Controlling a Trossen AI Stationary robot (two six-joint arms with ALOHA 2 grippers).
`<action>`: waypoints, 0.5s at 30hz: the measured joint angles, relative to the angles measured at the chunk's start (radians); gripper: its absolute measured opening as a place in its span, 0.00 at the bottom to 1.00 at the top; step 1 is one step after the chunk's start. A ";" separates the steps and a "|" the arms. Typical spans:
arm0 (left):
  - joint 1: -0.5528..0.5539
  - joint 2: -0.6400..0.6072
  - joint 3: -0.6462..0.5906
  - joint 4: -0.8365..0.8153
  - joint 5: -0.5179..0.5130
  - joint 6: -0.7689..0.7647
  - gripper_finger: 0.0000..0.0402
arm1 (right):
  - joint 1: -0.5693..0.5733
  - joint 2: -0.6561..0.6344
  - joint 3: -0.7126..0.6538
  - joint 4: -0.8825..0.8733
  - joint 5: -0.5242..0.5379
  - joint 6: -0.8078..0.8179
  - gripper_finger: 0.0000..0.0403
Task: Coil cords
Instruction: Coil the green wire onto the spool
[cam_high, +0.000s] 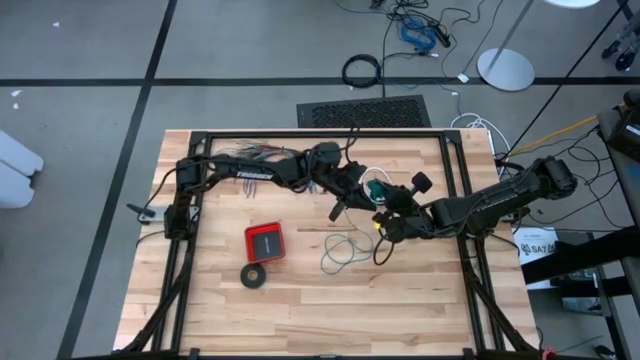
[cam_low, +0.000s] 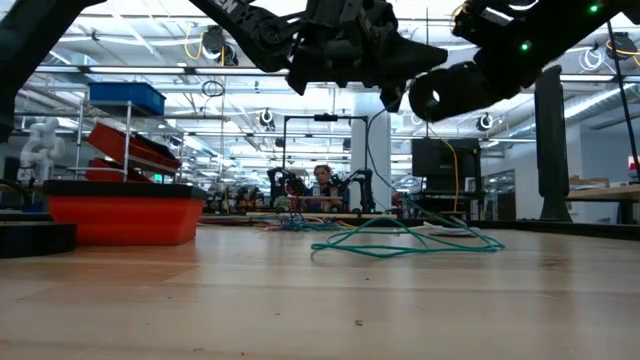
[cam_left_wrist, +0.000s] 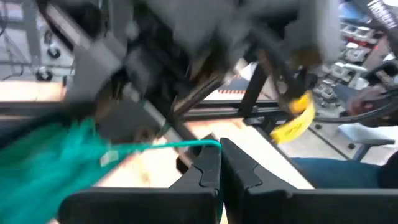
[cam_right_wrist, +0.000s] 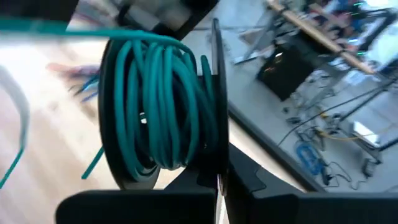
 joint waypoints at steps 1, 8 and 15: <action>-0.003 0.000 0.000 -0.013 -0.014 0.006 0.00 | 0.000 0.000 0.000 0.015 0.021 0.001 0.00; -0.021 -0.006 0.002 -0.026 -0.127 0.044 0.00 | 0.001 0.000 -0.003 0.137 0.111 -0.065 0.00; -0.045 -0.001 0.002 -0.012 -0.253 0.053 0.08 | 0.000 -0.001 0.000 0.162 0.170 -0.021 0.00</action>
